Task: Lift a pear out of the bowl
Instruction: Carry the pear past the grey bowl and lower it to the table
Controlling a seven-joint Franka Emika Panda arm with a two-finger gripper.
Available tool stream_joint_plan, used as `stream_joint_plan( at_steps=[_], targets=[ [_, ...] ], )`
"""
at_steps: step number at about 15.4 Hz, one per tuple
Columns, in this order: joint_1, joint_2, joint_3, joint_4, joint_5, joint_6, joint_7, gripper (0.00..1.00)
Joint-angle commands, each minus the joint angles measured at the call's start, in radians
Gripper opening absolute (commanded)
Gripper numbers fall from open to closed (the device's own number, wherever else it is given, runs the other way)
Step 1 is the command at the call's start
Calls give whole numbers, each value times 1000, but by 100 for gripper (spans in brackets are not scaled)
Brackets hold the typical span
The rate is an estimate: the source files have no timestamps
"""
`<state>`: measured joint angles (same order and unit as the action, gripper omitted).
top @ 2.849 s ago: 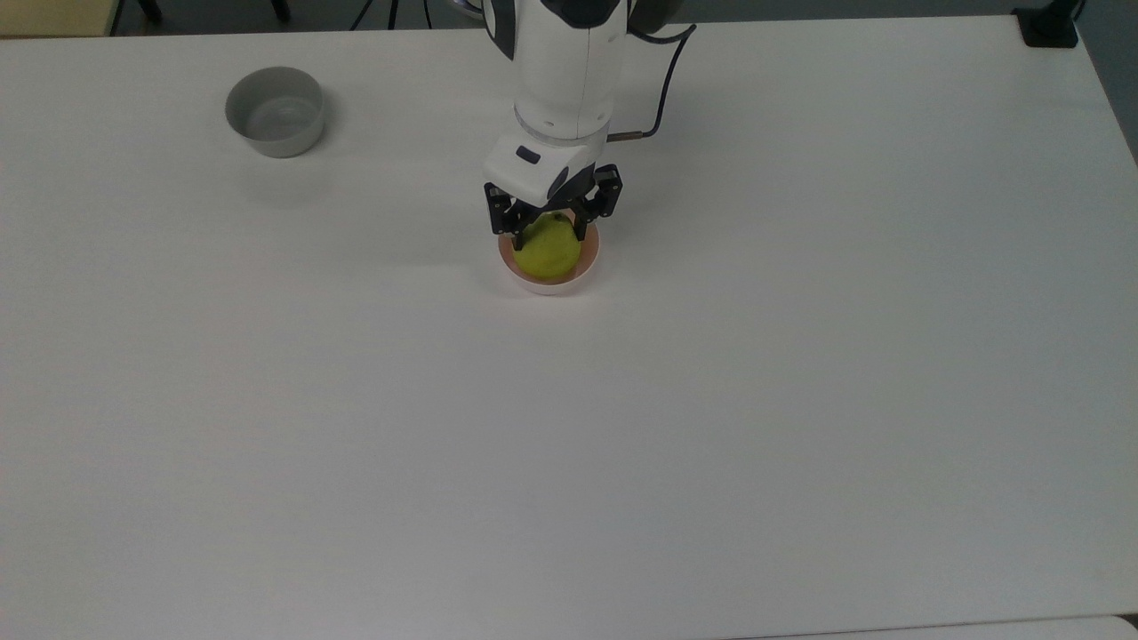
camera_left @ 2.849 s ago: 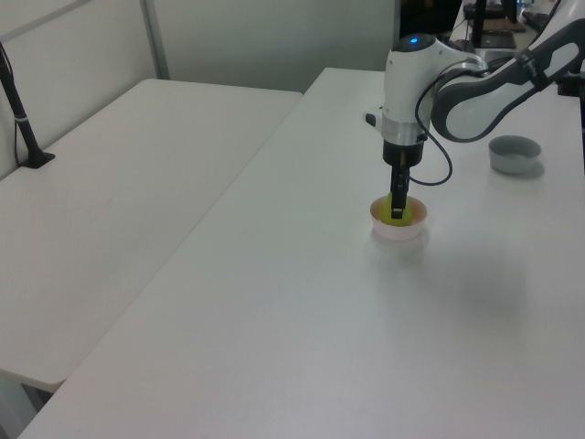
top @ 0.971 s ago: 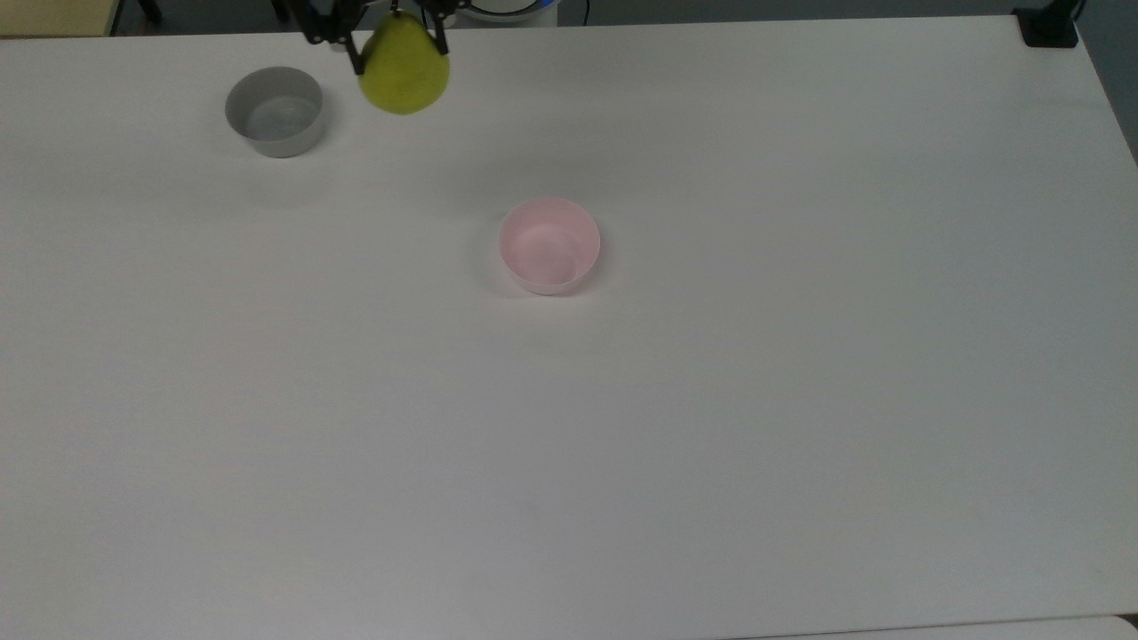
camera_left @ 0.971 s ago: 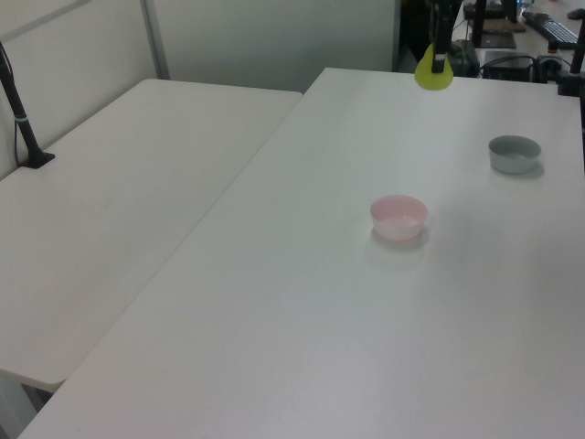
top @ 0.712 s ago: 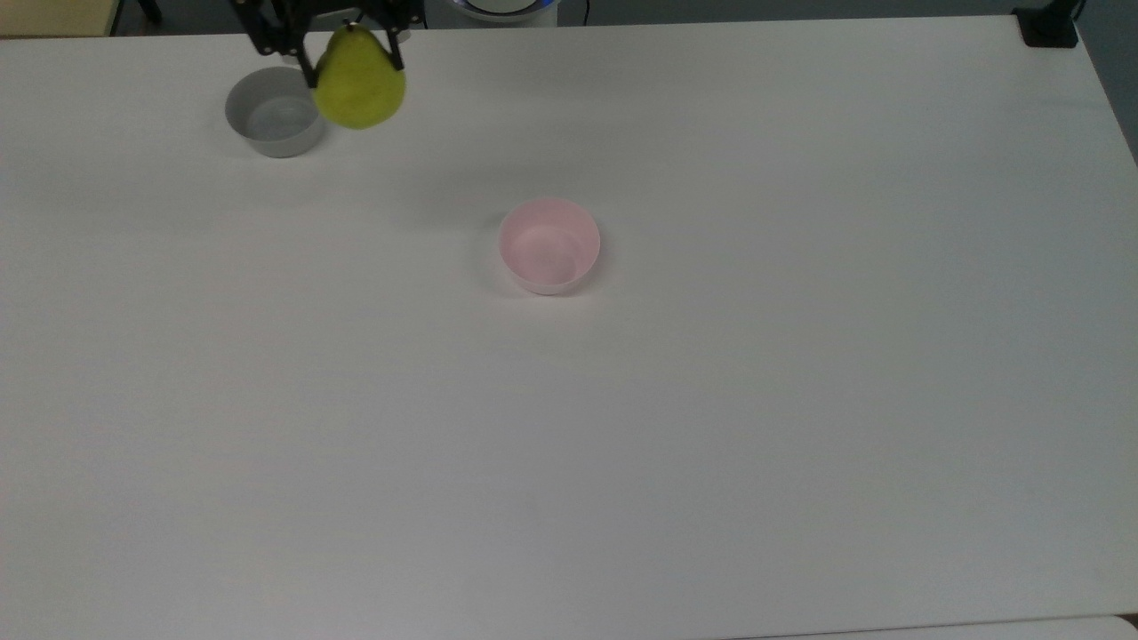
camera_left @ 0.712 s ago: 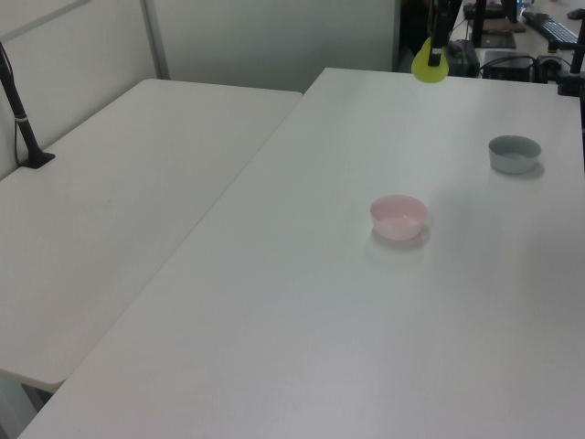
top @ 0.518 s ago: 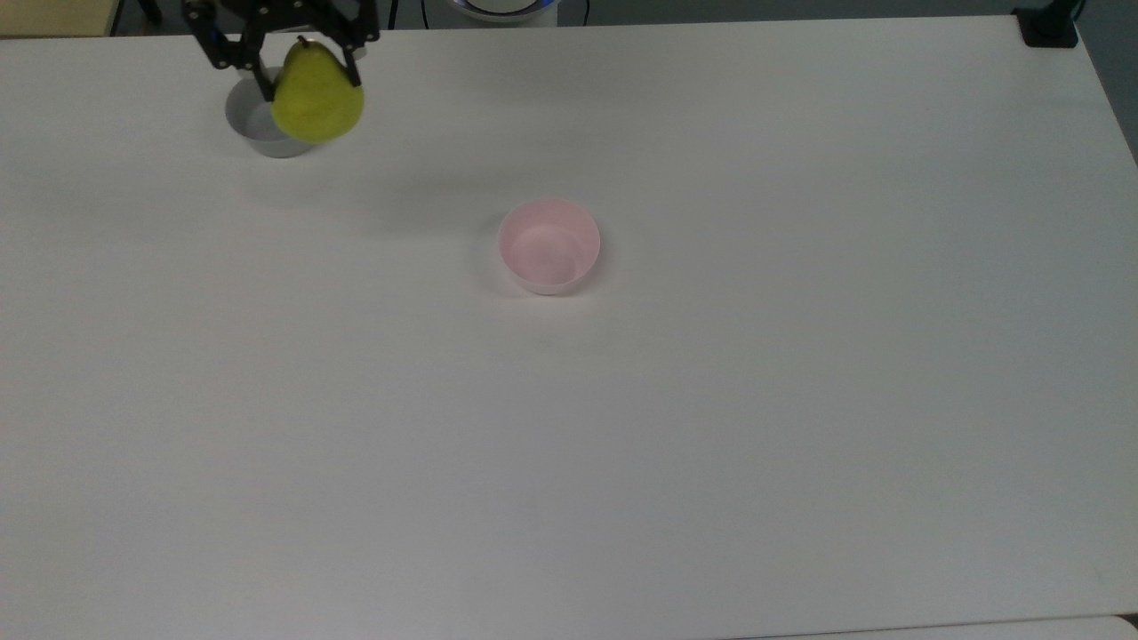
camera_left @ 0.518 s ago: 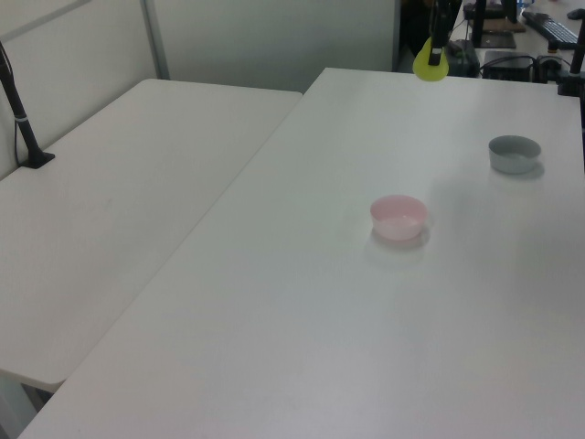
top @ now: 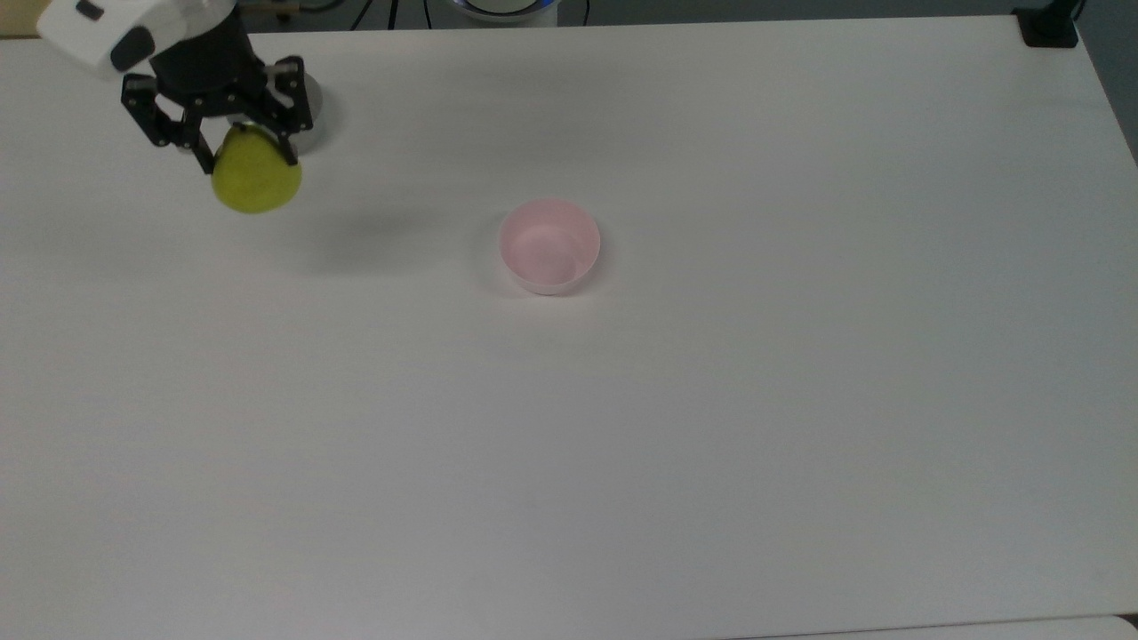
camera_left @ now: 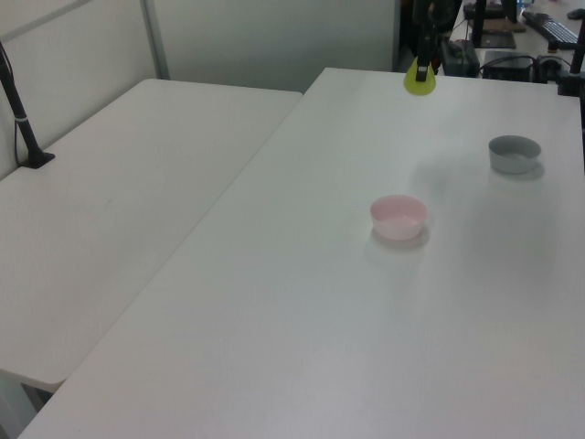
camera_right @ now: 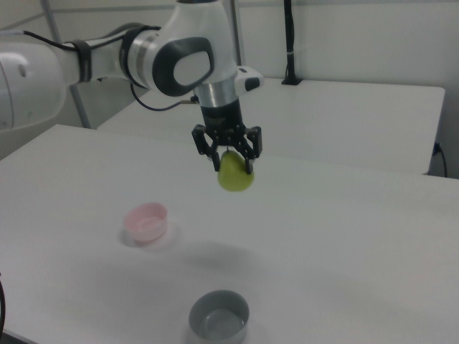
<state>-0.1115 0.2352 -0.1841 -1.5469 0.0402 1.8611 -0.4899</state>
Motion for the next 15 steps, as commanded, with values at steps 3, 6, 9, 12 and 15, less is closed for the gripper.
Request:
stream_joint_plan(
  at_steps=[3, 6, 9, 12, 15],
  targets=[
    [-33, 114, -3, 16, 27, 102, -55, 0],
    [-40, 150, -3, 2, 27, 145, -62, 0],
    [-54, 197, -3, -1, 27, 176, -62, 0],
    [-57, 233, -1, -10, 27, 199, -61, 0],
    [-57, 256, 0, -15, 27, 202, -61, 0]
  ],
)
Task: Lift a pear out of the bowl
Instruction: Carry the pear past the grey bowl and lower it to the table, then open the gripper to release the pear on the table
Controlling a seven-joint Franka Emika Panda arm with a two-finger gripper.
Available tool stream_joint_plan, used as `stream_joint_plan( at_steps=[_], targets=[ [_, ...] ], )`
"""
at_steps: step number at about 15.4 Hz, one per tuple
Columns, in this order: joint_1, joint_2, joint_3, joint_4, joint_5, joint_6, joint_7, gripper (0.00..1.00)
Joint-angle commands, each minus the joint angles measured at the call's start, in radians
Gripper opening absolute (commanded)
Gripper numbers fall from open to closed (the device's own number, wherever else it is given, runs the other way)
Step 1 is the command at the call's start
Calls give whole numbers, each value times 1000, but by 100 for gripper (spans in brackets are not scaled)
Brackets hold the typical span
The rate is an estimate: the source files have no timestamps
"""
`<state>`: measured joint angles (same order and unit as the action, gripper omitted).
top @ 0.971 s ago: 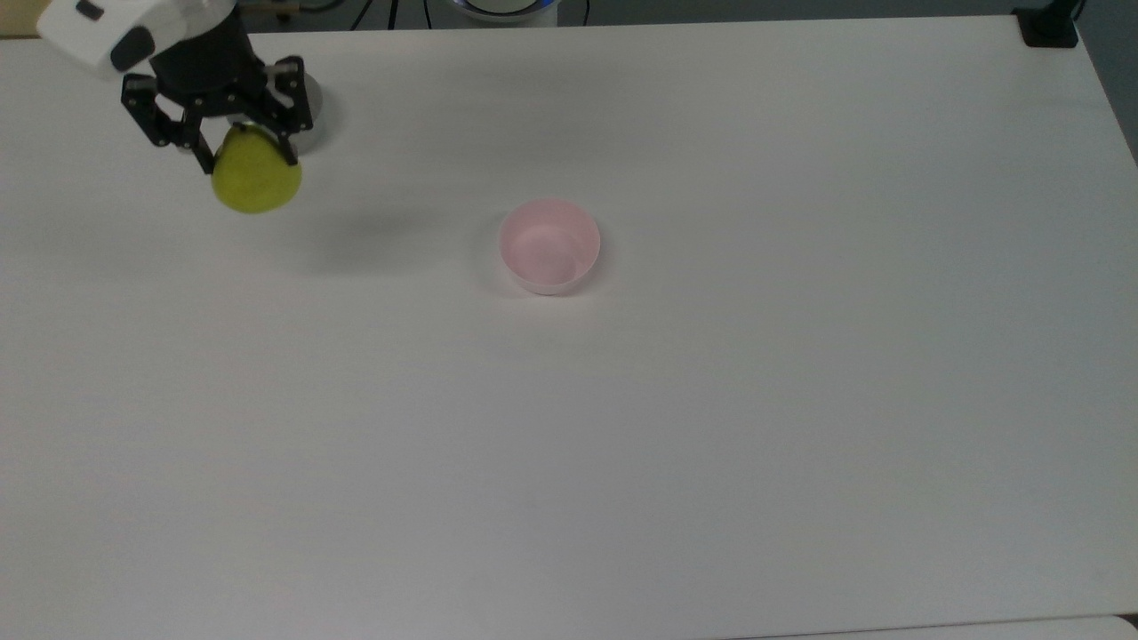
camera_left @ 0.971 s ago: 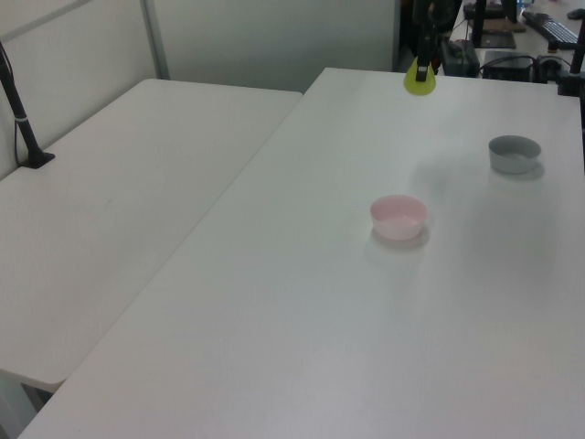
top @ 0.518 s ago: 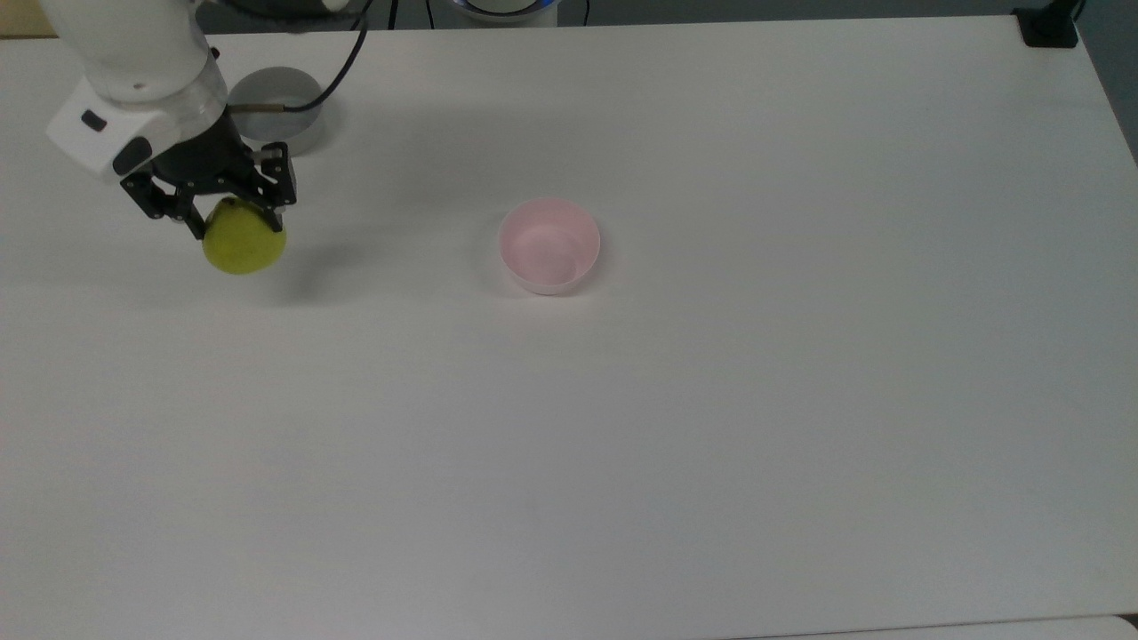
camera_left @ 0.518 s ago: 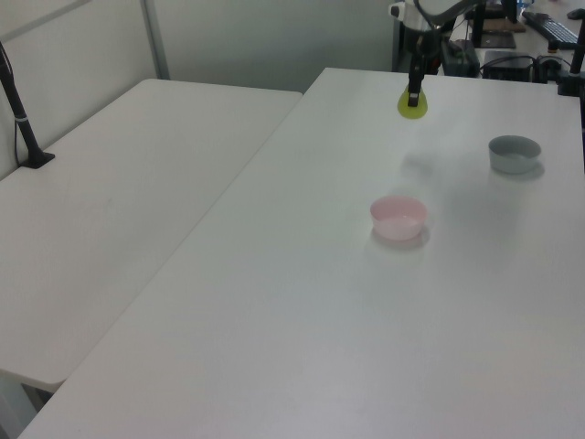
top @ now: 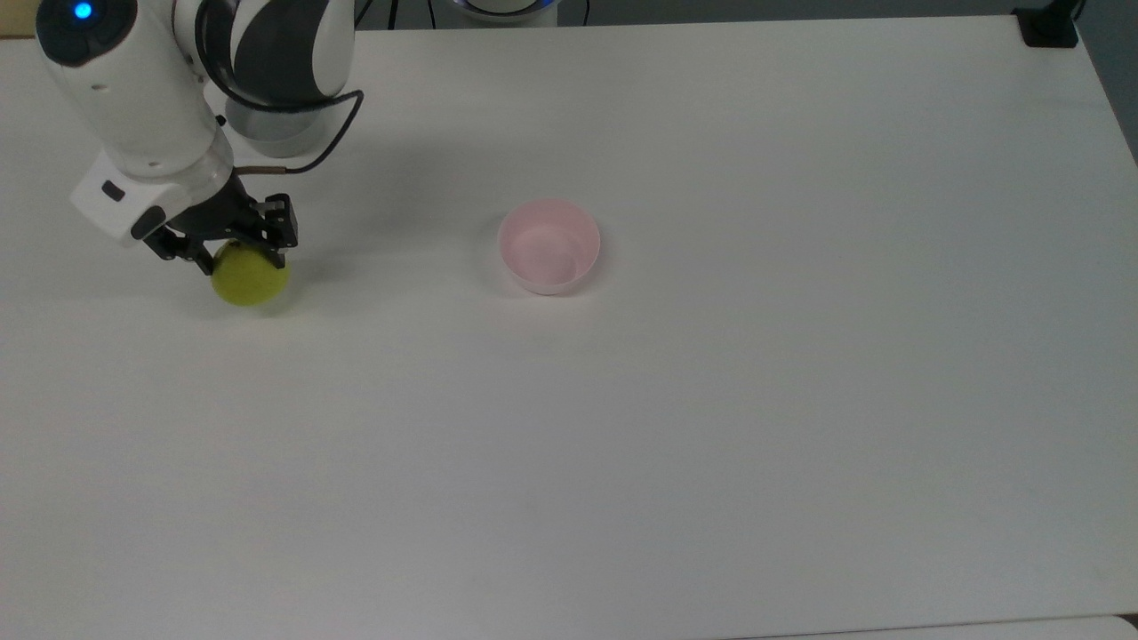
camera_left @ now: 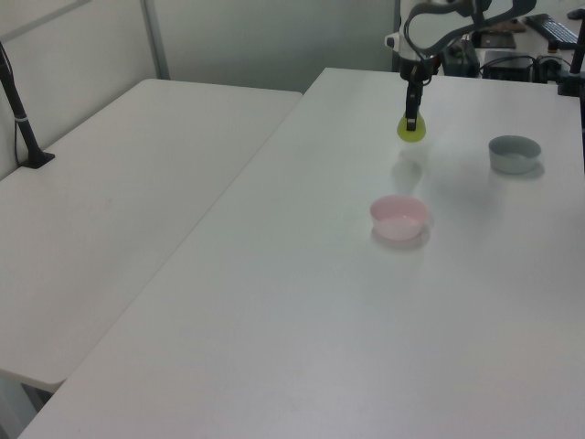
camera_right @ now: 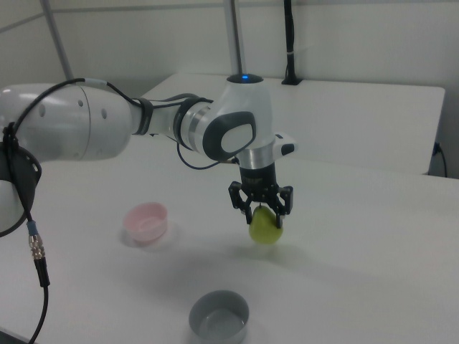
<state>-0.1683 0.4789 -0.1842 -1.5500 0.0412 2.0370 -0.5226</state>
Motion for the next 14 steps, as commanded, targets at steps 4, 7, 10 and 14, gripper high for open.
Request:
stream_joint_plan(
  at_steps=[4, 7, 10, 14],
  targets=[
    [1, 32, 2, -12, 26, 26, -24, 7],
    [1, 41, 2, -12, 26, 26, -17, 42],
    [1, 38, 2, -12, 26, 23, -8, 90],
    [1, 30, 2, -12, 25, 17, 6, 100]
  ],
)
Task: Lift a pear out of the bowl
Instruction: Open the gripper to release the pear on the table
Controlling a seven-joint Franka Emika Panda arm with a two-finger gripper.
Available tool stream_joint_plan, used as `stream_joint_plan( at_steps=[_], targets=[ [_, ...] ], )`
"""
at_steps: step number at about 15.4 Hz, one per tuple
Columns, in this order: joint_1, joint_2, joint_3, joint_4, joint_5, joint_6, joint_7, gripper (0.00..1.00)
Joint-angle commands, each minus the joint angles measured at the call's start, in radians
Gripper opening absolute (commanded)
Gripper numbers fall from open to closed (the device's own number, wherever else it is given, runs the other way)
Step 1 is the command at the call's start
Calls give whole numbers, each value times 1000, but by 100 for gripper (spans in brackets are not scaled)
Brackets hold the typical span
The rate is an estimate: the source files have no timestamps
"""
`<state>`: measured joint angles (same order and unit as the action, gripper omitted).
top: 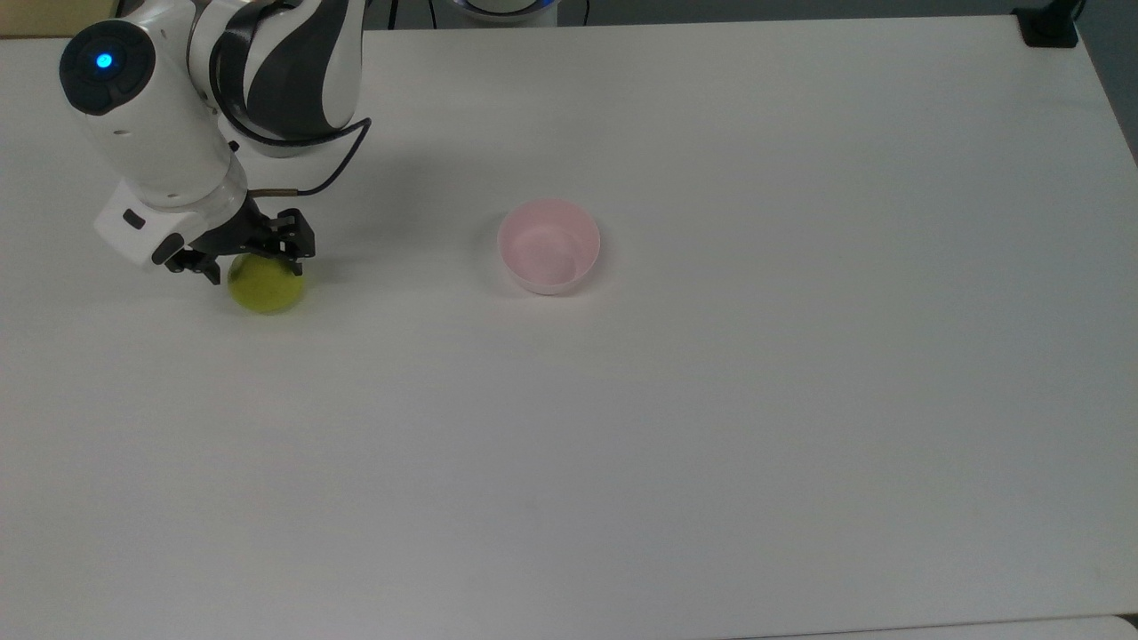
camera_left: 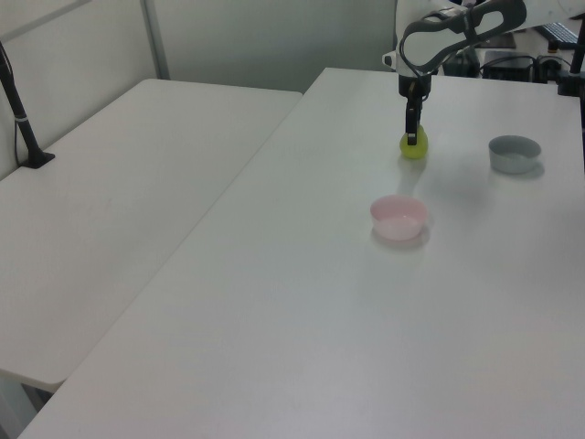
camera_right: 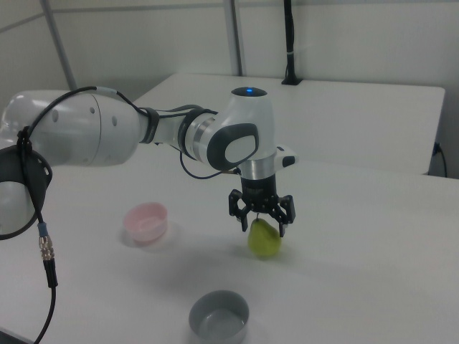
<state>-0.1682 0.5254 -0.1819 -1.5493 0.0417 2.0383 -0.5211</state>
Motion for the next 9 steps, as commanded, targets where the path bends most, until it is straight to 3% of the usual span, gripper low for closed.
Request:
stream_joint_plan(
  at_steps=[1, 9],
  targets=[
    [2, -19, -1, -11, 24, 10, 12, 100],
    [13, -175, 27, -2, 15, -156, 39, 100]
  ],
)
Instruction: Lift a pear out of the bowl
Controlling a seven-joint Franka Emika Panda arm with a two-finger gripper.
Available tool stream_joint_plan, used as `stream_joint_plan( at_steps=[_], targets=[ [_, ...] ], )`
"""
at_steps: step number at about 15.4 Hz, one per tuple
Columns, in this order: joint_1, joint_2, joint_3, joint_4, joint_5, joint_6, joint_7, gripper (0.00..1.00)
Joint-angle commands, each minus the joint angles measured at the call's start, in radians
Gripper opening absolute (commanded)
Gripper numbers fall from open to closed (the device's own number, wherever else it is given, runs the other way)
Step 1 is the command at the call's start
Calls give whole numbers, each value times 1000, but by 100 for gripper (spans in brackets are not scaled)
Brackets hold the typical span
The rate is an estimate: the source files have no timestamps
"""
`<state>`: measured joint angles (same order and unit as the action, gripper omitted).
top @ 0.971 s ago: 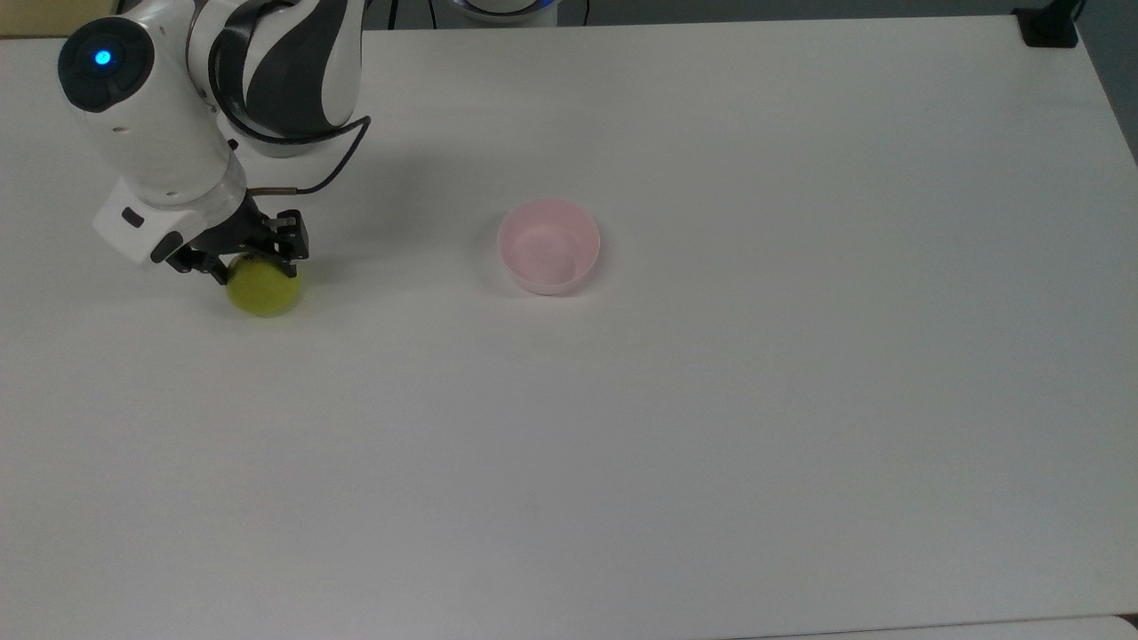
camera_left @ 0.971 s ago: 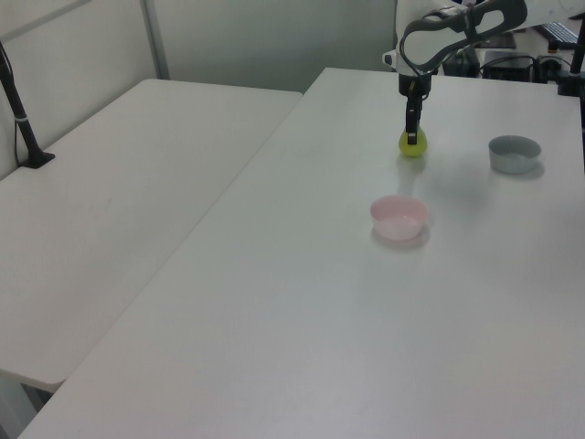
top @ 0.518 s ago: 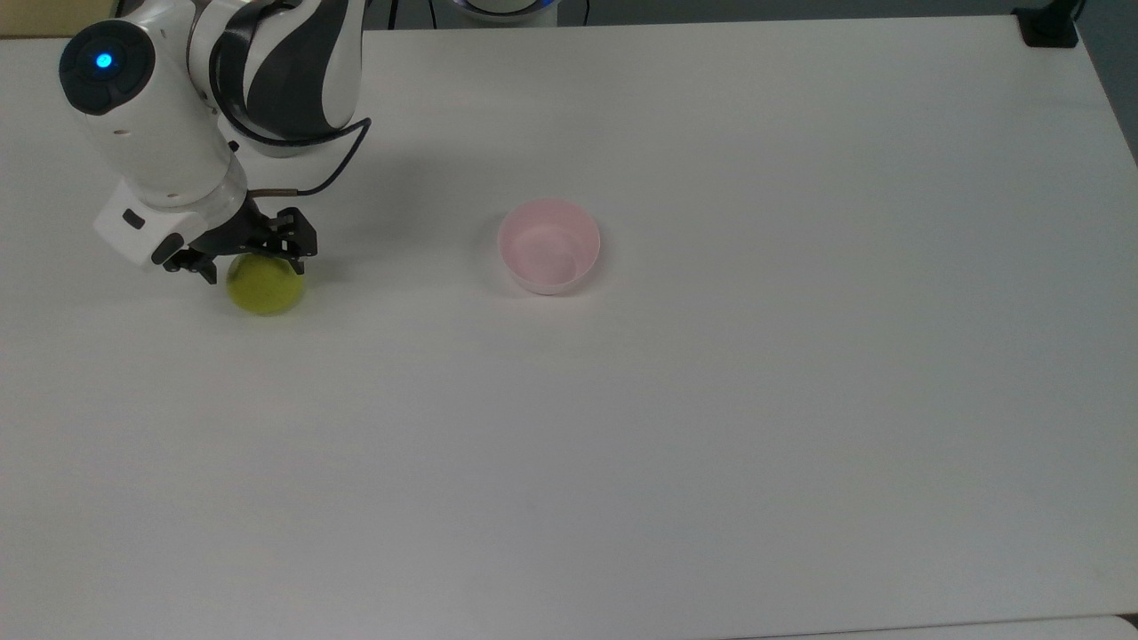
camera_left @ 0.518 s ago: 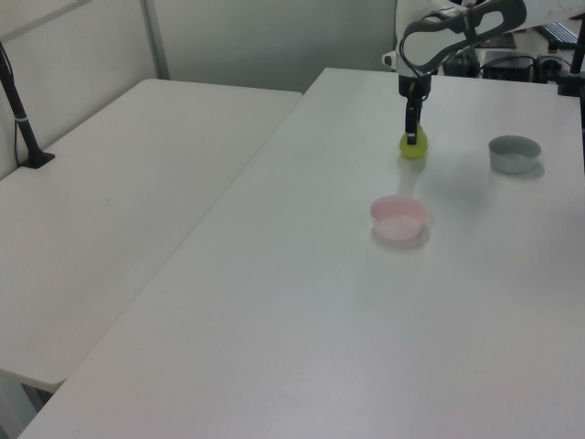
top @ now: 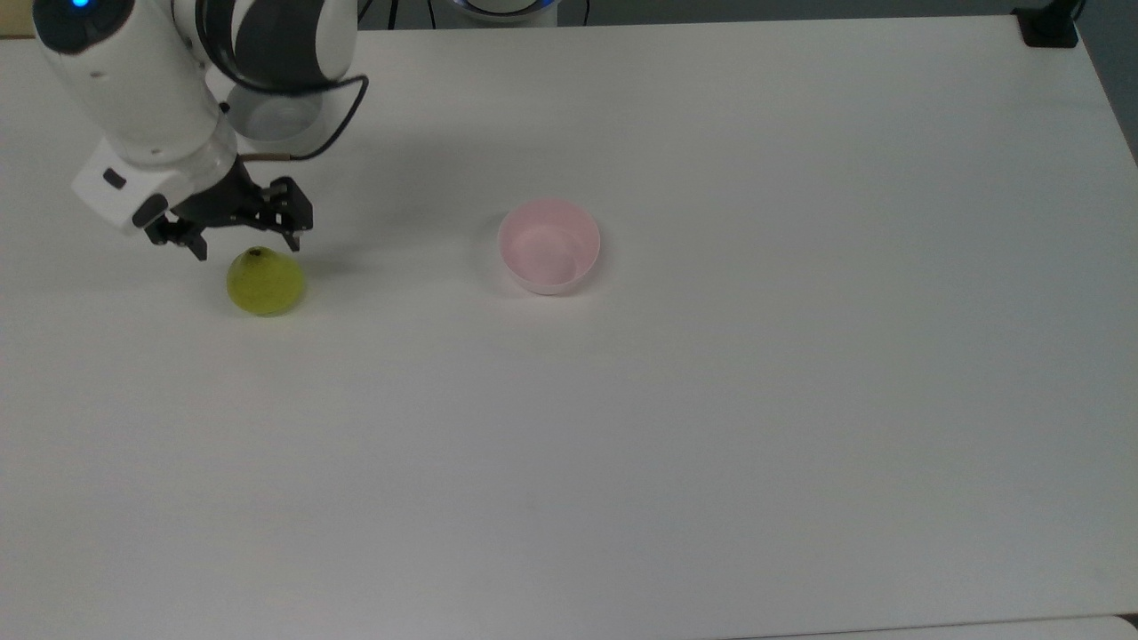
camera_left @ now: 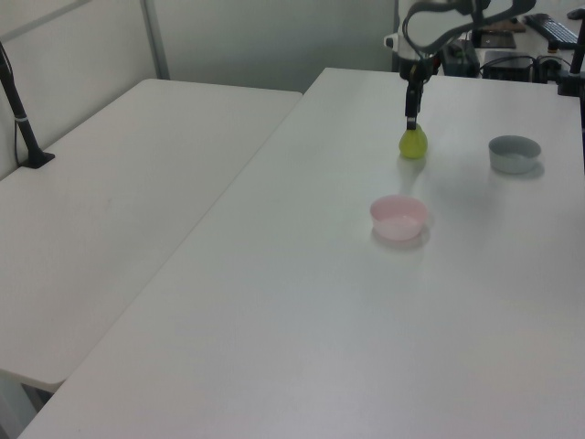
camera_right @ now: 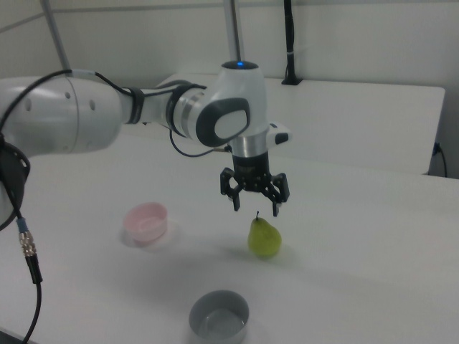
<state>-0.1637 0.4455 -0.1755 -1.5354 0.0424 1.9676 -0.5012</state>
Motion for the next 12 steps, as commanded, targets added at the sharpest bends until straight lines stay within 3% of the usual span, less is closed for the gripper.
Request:
stream_joint_plan(
  at_steps=[1, 7, 12],
  targets=[
    [9, -122, 28, -15, 13, -105, 41, 100],
    [13, -270, 45, -15, 14, -226, 209, 100],
    [64, -350, 45, -14, 11, -340, 335, 100]
  ],
)
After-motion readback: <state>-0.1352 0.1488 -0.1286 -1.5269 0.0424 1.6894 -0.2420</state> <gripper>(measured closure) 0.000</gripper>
